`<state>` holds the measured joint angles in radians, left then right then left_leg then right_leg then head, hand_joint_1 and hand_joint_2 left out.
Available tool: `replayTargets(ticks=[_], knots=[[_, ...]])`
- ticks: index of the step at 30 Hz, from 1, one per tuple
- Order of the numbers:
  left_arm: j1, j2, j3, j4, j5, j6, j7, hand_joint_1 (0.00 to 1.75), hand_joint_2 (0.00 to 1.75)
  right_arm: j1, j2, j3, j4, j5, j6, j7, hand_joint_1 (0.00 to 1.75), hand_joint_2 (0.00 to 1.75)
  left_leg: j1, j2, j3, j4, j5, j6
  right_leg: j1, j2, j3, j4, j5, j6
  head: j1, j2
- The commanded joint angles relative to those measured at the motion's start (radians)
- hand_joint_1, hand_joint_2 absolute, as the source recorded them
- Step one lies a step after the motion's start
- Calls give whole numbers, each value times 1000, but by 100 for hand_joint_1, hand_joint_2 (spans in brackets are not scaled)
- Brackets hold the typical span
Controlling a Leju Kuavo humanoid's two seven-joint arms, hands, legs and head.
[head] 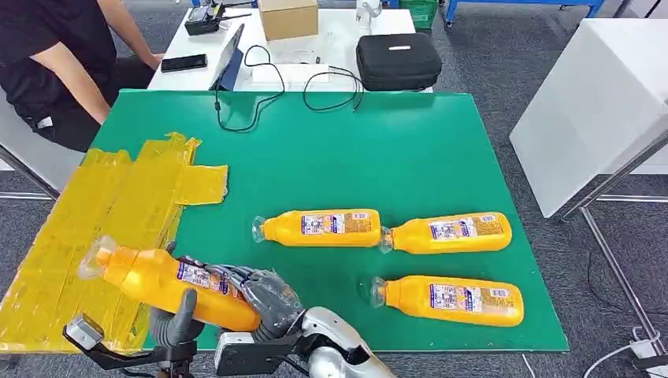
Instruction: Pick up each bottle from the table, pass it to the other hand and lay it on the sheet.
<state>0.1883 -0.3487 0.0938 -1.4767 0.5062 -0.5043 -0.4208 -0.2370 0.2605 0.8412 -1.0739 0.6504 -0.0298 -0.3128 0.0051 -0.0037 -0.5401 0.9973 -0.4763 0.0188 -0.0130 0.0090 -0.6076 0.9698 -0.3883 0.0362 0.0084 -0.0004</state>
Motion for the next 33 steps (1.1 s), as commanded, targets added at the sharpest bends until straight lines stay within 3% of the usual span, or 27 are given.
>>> replayTargets(ticks=[1,7,8,9,10,11,15,17,18,21,27,33], knots=[[-69,0,-13,0,-8,11,7,175,175,52,-12,22,17,11,7,6,175,175,1,-4,2,-1,0,-1,1,-5,4,-1,-2,-1,0,0],[-71,0,-12,6,-17,16,10,175,175,60,-21,-7,-6,13,-17,14,175,175,1,-4,4,-1,-1,-1,2,-5,5,-1,-2,-1,0,0],[-71,0,-9,-2,-69,78,-3,175,175,65,-28,-24,-35,25,-40,15,175,175,2,-4,4,-1,-1,-1,2,-5,6,-2,-2,-2,0,0],[-68,0,-14,-46,-237,258,-55,175,175,75,-32,-52,-88,33,-45,25,26,175,1,-5,3,-1,0,-1,1,-6,5,-1,-2,-1,0,0],[-74,0,-17,-86,-330,390,-71,175,175,78,-46,-73,-151,61,-82,51,0,175,1,-5,4,-1,-1,-1,2,-6,6,-1,-2,-1,0,0],[-83,0,-12,-130,-406,494,-86,175,175,78,-60,-103,-200,48,-70,83,0,0,1,-5,1,0,-1,-1,2,-6,3,0,-2,-1,0,0],[-170,49,33,-218,-799,703,-48,175,175,47,-143,-258,-357,15,-34,107,0,0,1,-4,-3,2,0,0,1,-3,-1,1,0,-1,1,0],[-216,57,46,-241,-1062,891,-65,175,175,29,-173,-320,-388,-3,-1,104,0,0,2,-4,-3,2,0,-1,2,-5,-1,1,0,-1,-1,0],[-231,68,40,-245,-1143,939,-51,175,175,19,-179,-338,-389,-7,9,102,0,0,2,-9,-3,4,1,-1,2,-10,1,2,-1,-1,0,0],[-270,113,23,-212,-1345,1050,0,175,175,-23,-190,-345,-364,-6,22,97,0,0,1,-10,-2,2,2,1,1,-9,2,0,0,-1,0,0],[-297,185,10,-92,-1574,1197,59,175,175,-63,-198,-306,-313,-16,16,95,0,0,0,-4,0,0,3,0,-1,-5,2,0,2,1,0,0],[-316,207,11,-17,-1687,1202,99,175,175,-80,-206,-300,-285,-25,13,95,0,0,0,-3,3,-1,2,0,1,-5,5,-1,1,0,0,0]])
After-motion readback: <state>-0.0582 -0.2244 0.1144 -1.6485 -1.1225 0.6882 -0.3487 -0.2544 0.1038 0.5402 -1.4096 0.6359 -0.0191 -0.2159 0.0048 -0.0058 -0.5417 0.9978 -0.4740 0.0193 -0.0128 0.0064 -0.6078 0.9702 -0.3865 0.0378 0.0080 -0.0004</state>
